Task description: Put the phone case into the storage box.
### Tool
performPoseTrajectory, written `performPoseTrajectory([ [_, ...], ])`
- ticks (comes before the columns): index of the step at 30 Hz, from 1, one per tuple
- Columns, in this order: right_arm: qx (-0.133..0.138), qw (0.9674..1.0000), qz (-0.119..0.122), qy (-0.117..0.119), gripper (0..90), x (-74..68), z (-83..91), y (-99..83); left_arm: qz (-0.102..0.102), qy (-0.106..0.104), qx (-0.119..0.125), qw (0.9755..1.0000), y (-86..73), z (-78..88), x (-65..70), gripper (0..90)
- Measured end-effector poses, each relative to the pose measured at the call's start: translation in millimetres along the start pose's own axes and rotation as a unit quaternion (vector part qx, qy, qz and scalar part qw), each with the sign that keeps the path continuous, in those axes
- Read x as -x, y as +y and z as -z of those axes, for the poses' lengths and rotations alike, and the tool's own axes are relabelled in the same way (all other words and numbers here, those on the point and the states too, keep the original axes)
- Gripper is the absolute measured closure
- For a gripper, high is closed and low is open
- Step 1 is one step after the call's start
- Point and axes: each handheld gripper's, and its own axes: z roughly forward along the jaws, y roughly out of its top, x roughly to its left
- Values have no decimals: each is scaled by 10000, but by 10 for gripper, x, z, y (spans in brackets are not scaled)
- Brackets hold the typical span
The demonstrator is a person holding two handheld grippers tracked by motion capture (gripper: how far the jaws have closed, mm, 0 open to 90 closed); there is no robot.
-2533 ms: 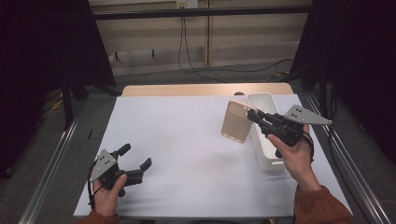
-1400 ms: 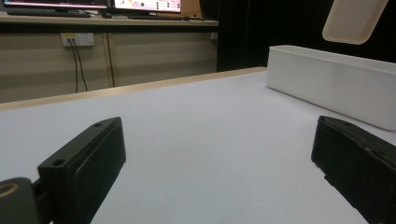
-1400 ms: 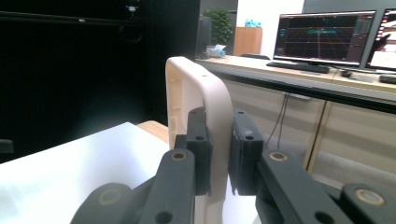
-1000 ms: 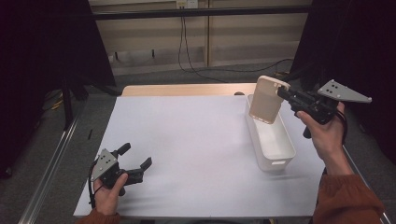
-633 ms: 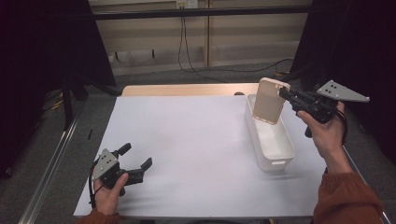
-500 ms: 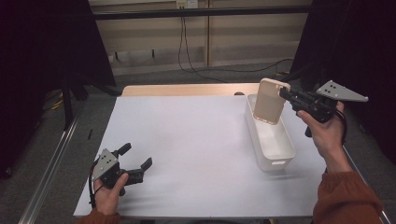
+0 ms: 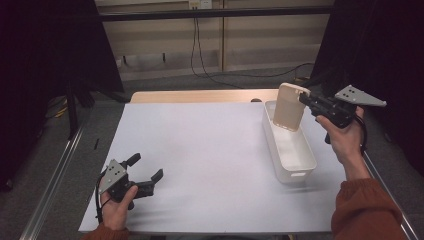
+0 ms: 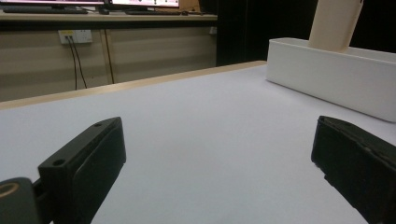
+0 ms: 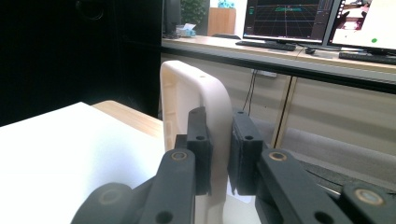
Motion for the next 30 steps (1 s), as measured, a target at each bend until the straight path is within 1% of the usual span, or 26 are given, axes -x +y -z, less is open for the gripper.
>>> performPoseTrajectory([
  [10, -21, 10000, -61, -21, 807, 69, -156, -92, 6, -4, -7, 10000, -1, -2, 0, 32],
  [21, -33, 9999, -111, -89, 807, 148, -262, -167, -10, 3, -11, 10000, 3, 1, 2, 32],
  [24, -9, 9998, -170, -112, 807, 167, -300, -191, -13, 5, -13, 10000, 3, 2, -1, 32],
  [30, -53, 9998, -174, -122, 807, 194, -369, -234, -22, -7, -19, 10000, 2, 0, 3, 32],
])
